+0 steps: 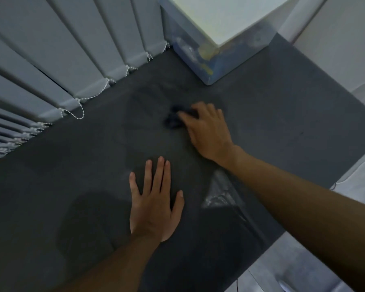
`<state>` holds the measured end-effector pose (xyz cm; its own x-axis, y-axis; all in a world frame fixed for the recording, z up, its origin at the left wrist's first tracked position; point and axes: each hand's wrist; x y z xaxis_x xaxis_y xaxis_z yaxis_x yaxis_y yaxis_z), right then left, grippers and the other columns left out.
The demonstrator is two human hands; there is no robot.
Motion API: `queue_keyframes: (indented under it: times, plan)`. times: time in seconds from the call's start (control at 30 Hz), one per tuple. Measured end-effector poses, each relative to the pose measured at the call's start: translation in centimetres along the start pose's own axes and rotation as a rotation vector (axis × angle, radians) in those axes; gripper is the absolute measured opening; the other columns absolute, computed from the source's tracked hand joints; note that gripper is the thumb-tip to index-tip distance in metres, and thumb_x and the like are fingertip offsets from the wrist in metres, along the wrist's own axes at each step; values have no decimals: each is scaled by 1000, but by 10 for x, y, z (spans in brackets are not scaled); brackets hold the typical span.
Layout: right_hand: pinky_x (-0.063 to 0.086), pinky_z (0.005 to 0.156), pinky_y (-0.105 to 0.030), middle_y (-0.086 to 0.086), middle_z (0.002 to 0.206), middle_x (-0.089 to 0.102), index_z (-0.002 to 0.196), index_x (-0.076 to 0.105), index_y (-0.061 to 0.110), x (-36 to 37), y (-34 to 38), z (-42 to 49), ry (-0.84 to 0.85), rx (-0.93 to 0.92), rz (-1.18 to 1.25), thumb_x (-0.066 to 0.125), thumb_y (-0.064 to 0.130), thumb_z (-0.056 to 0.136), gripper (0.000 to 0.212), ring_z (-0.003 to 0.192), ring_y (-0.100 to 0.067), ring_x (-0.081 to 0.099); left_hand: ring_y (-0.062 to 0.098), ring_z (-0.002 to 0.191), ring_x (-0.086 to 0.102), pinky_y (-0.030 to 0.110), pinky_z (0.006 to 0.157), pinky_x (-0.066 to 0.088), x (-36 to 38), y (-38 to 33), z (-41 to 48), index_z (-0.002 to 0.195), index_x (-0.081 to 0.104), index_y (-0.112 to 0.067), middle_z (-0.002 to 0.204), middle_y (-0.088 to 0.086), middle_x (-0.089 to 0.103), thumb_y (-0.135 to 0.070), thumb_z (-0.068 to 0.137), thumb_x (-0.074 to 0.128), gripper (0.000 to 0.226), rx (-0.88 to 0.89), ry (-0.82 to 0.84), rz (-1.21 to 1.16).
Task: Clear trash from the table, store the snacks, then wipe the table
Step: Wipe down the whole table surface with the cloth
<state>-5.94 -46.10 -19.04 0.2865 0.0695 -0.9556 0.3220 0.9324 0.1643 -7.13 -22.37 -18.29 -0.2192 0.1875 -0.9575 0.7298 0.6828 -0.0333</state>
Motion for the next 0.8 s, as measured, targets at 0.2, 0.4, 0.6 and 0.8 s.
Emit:
queue_keyframes:
  times: [0.2,0.4,0.6,0.8]
  plan:
    - [36,76,-41,-13,115,52,126,61,24,-4,-4,-1,-65,462,52,50,21,93,36,96,-34,48,27,156,3,63,121,9,0,0,0,161,10,-10,170,3,4,-53,98,24,77,4,-2,-5]
    - [35,75,-40,-12,115,56,128,62,26,-5,-26,-17,9,1,30,54,23,94,36,92,-33,51,28,156,5,63,121,10,0,-1,0,160,13,-10,169,4,7,-53,98,24,77,3,-7,4]
    - [34,78,-40,-10,115,52,128,61,27,-8,-10,-17,-79,528,39,50,23,94,36,97,-30,46,27,156,6,63,121,9,1,0,0,161,12,-10,169,4,8,-53,98,26,77,6,-34,13]
    - [35,76,-39,-9,116,56,131,62,27,-18,-10,-64,68,-136,93,50,26,96,38,91,-27,49,27,156,4,64,121,10,4,0,1,160,9,-11,169,4,4,-54,98,20,77,-2,-36,37]
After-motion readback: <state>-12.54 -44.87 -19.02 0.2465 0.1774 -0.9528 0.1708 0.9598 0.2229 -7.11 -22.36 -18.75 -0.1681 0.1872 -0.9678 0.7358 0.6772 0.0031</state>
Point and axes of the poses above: each hand's wrist, its own z-axis towards the middle knuckle, its own x-axis out of the palm, y = z × x
